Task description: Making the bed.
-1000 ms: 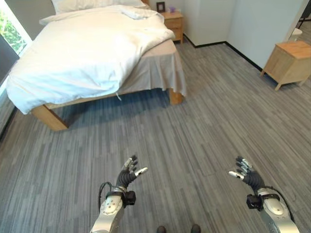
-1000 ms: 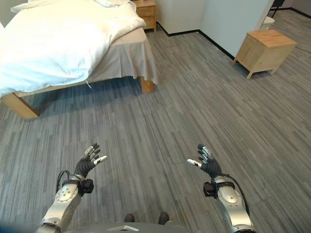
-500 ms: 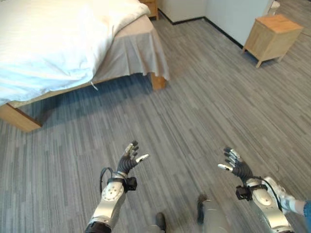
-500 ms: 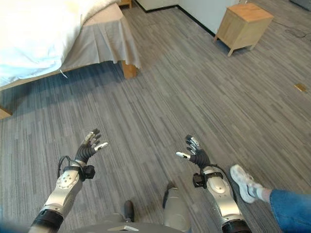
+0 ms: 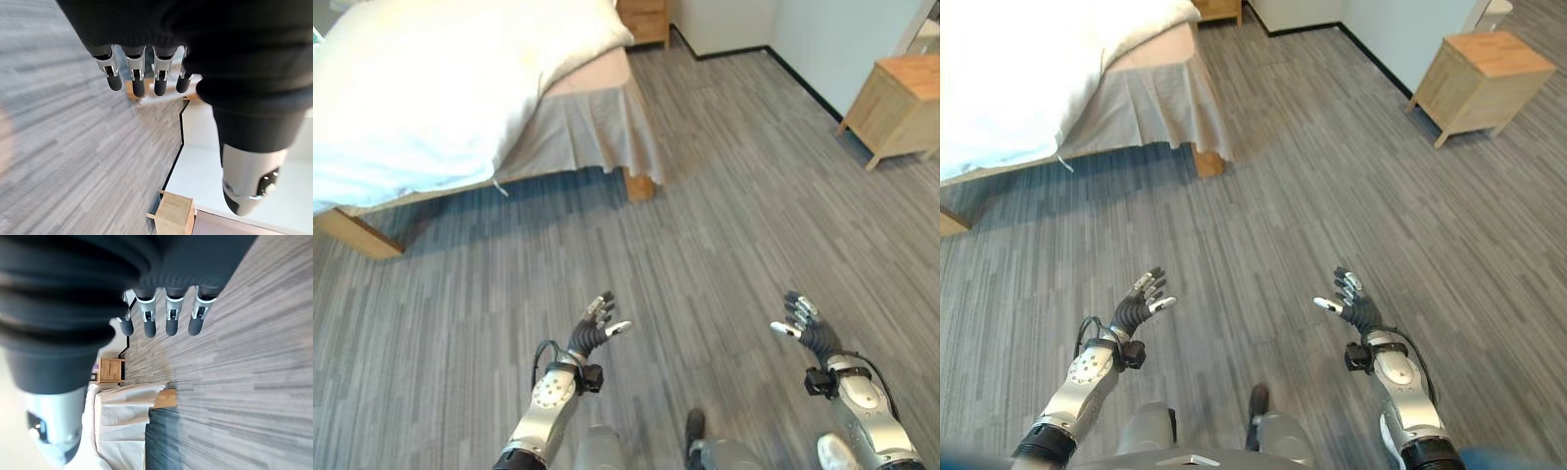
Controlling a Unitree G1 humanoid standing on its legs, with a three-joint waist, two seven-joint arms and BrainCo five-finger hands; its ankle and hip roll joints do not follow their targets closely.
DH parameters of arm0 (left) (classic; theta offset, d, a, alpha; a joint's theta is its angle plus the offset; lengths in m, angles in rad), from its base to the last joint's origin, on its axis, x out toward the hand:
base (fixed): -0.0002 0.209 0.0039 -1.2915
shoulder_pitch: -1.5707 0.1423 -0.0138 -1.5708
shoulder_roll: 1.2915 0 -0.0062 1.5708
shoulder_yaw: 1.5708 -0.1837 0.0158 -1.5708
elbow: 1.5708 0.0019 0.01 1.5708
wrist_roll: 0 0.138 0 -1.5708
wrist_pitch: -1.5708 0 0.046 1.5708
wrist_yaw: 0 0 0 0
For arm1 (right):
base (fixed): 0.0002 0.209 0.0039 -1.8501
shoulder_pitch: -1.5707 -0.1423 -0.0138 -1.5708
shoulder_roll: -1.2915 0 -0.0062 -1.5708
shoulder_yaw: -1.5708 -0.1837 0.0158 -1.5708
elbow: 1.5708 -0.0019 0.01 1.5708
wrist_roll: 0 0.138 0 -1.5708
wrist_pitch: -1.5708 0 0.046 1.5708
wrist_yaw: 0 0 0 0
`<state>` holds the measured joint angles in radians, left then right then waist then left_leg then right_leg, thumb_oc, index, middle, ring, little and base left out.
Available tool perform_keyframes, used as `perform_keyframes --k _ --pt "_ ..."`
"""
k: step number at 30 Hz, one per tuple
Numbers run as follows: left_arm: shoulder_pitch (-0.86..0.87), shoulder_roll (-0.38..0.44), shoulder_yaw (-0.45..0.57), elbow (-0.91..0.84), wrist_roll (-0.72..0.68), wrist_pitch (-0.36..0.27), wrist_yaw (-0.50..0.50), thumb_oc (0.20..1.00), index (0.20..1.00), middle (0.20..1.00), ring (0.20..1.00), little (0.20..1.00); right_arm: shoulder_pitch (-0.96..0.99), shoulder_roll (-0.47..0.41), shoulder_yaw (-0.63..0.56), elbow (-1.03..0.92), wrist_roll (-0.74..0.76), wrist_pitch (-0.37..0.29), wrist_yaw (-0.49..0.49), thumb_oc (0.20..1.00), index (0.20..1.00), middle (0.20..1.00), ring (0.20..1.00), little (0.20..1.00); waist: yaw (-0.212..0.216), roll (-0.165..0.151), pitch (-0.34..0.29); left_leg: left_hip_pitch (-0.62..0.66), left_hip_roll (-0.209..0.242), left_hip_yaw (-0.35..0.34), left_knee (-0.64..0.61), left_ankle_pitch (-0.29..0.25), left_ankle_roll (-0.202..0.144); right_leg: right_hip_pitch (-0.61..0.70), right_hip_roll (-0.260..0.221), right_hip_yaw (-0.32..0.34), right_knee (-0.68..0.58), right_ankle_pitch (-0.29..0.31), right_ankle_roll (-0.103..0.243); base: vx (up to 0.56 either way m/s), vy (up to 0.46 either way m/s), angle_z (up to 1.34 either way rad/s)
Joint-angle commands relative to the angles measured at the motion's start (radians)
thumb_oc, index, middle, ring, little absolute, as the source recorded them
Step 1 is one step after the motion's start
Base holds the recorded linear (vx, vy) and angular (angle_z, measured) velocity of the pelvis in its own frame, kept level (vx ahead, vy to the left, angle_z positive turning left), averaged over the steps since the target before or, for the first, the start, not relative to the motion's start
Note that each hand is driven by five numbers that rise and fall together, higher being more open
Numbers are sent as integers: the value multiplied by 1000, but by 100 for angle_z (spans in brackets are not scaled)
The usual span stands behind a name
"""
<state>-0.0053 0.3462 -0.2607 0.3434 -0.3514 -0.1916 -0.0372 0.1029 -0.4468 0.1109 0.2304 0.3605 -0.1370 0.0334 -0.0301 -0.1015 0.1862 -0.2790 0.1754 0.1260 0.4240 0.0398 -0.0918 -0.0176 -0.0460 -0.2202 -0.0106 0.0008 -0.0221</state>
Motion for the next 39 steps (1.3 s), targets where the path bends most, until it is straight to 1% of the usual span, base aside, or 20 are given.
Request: perform_keyframes --k 1,2,4,5,6,8,14,17,18,21,22,25,27,30,32,33,34,37,38,39 --pt "-49 15 -28 -59 -39 -37 -43 1000 1000 1000 1000 1000 3 -41 -20 -51 40 -43 12 1000 1000 1000 1000 1000 4 28 18 181 -37 -13 -241 55 -7 -24 -68 67 26 36 112 360 24 -1" --pt "-28 24 -63 -66 -25 -26 -75 1000 1000 1000 1000 1000 20 -37 -13 -48 25 -41 23 1000 1000 1000 1000 1000 17 39 1 198 -70 -54 -375 56 -7 4 -53 66 15 29 121 234 7 -20" --pt "-16 31 -70 -75 -23 -22 -90 1000 1000 1000 1000 1000 23 -30 -12 -53 23 -34 28 1000 1000 1000 1000 1000 16 40 -6 220 -77 -67 -384 52 -10 15 -50 72 11 30 121 209 20 -35" --pt "0 39 -81 -82 -19 -16 -111 1000 1000 1000 1000 1000 37 -10 -12 -55 24 -30 40 1000 1000 1000 1000 1000 10 49 -28 251 -85 -75 -427 45 -10 28 -48 75 3 27 124 128 35 -52" --pt "1 40 -81 -83 -20 -15 -111 1000 1000 1000 1000 1000 39 -9 -12 -56 24 -29 40 1000 1000 1000 1000 1000 12 48 -27 257 -85 -73 -433 46 -10 31 -48 77 3 27 125 191 69 -51" --pt "26 37 -104 -75 -41 -4 -139 1000 1000 1000 1000 1000 71 20 -19 -51 27 -31 45 1000 1000 1000 1000 1000 -3 64 -61 318 -105 -73 -504 33 4 50 -51 89 -12 29 131 150 96 -28" --pt "57 53 -97 -93 -71 6 -157 1000 1000 1000 1000 1000 98 48 -21 -42 40 -24 48 1000 1000 1000 1000 1000 -6 67 -79 355 -119 -54 -511 8 25 63 -60 110 -32 38 143 54 71 0" --pt "54 59 -87 -90 -61 4 -150 1000 1000 1000 1000 1000 91 53 -24 -54 37 -26 44 1000 1000 1000 1000 1000 -4 63 -71 361 -126 -52 -511 1 33 54 -65 125 -21 41 153 -9 48 -10" --pt "-9 20 130 2 18 48 71 1000 1000 1000 1000 1000 126 155 -136 -14 254 -12 -68 1000 1000 1000 1000 1000 -26 66 -88 357 -87 49 -500 -11 8 89 -53 49 -46 5 162 -8 45 -2" --pt "-24 27 139 -13 25 51 84 1000 1000 1000 1000 1000 123 151 -136 -8 213 -3 -67 1000 1000 1000 1000 1000 -30 71 -107 366 -95 37 -511 -9 14 100 -57 49 -71 10 162 -2 57 11" --pt "-37 18 135 -4 26 64 97 1000 1000 1000 1000 1000 96 165 -137 3 250 -5 -76 1000 1000 1000 1000 1000 -28 73 -109 369 -100 27 -511 -12 18 107 -61 53 -72 10 161 -1 119 5" --pt "-29 31 142 -15 54 71 87 1000 1000 1000 1000 1000 87 164 -144 -11 239 4 -60 1000 1000 1000 1000 1000 -24 73 -111 372 -110 19 -511 -17 25 114 -68 57 -66 14 163 8 70 4" --pt "-22 31 186 -36 50 65 112 1000 1000 1000 1000 1000 55 111 -123 3 126 20 -40 1000 1000 1000 1000 1000 -2 68 -114 371 -121 1 -511 -18 33 118 -80 55 -55 15 166 19 78 6" --pt "-16 26 213 -46 36 59 129 1000 1000 1000 1000 1000 24 82 -99 7 92 25 -25 1000 1000 1000 1000 1000 13 61 -114 369 -125 -13 -511 -19 37 121 -86 46 -53 16 169 11 38 13" --pt "2 22 243 -54 34 54 144 1000 1000 1000 1000 1000 -7 62 -76 0 63 31 -15 1000 1000 1000 1000 1000 36 54 -114 365 -129 -24 -511 -20 40 125 -91 37 -51 15 172 18 46 13" --pt "25 23 280 -59 43 50 167 1000 1000 1000 1000 1000 -42 49 -46 -18 24 29 -8 1000 1000 1000 1000 1000 59 47 -113 363 -134 -35 -510 -23 43 130 -97 28 -50 15 174 20 42 7" --pt "26 23 281 -60 43 51 167 1000 1000 1000 1000 1000 -43 49 -45 -17 24 29 -8 1000 1000 1000 1000 1000 57 47 -112 364 -134 -36 -510 -23 43 131 -97 27 -50 15 174 25 46 5" --pt "70 14 332 -66 42 41 205 1000 1000 1000 1000 1000 -105 58 5 -26 13 21 -6 1000 1000 1000 1000 1000 98 39 -107 358 -140 -54 -500 -30 48 138 -108 11 -45 13 180 34 49 16" --pt "89 7 361 -45 25 37 227 1000 1000 1000 1000 1000 -124 75 29 -55 20 19 -1 1000 1000 1000 1000 1000 117 36 -102 351 -150 -64 -495 -35 56 134 -124 2 -11 6 188 42 101 29" --pt "96 7 363 -38 26 38 228 1000 1000 1000 1000 1000 -128 76 35 -67 18 17 3 1000 1000 1000 1000 1000 124 38 -99 349 -155 -70 -493 -39 61 122 -136 0 26 2 192 69 174 30"
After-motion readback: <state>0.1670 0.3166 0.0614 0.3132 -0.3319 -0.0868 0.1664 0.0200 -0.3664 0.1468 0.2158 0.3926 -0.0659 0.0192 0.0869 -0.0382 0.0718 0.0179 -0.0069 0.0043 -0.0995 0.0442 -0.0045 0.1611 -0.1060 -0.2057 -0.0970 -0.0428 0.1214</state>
